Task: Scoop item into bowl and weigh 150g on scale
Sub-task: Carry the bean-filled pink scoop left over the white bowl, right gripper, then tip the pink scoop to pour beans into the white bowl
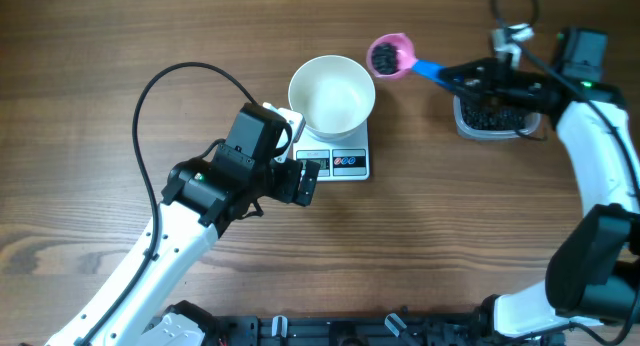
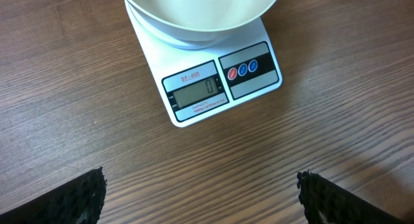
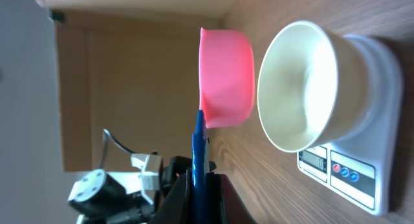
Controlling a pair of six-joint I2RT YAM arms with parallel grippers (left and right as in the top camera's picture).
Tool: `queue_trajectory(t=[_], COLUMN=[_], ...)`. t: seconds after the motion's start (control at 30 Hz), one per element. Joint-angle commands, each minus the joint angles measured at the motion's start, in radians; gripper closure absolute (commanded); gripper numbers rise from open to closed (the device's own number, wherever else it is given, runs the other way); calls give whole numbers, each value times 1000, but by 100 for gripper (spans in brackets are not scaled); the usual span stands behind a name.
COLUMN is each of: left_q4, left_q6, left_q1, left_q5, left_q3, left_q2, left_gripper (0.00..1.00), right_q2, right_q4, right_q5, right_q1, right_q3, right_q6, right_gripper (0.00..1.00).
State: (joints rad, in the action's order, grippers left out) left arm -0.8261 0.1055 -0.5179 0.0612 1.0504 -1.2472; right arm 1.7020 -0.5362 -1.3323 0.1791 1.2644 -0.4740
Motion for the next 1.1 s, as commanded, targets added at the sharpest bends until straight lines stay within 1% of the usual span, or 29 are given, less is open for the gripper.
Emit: queue_trajectory(t=[0.0, 0.13, 0.27, 0.4, 0.47, 0.63, 0.7, 0.9, 0.97, 1.07], left_q4=[0, 0, 0, 0, 0, 0, 0, 0, 0, 0], left_q6=[-23, -23, -23, -23, -23, -23, -23, -23, -23, -23], left_q1=[4, 4, 4, 4, 4, 4, 4, 4, 4, 4], left_q5=[9, 9, 9, 9, 9, 9, 9, 9, 9, 9], left_q3=[19, 19, 19, 19, 19, 19, 19, 19, 19, 19], left_q2=[7, 7, 7, 7, 7, 7, 7, 7, 7, 7], left_gripper=[0, 0, 0, 0, 0, 0, 0, 0, 0, 0], right_q2=[17, 17, 16, 8, -6, -46, -64, -107, -120, -127], right_q4=[66, 101, 121, 114, 109, 95, 89, 90, 82, 71], right_q5=[132, 315, 404, 458, 527, 668, 726, 774, 855, 968], right_q1=[-101, -195, -251, -289, -309, -359, -375, -415, -437, -465], right_q3=[3, 3, 15, 45, 51, 51, 51, 51, 51, 51], right_q6=[-87, -56, 25, 106, 128, 237, 243, 355, 392, 406], right_gripper=[96, 96, 96, 96, 96, 96, 96, 96, 96, 96])
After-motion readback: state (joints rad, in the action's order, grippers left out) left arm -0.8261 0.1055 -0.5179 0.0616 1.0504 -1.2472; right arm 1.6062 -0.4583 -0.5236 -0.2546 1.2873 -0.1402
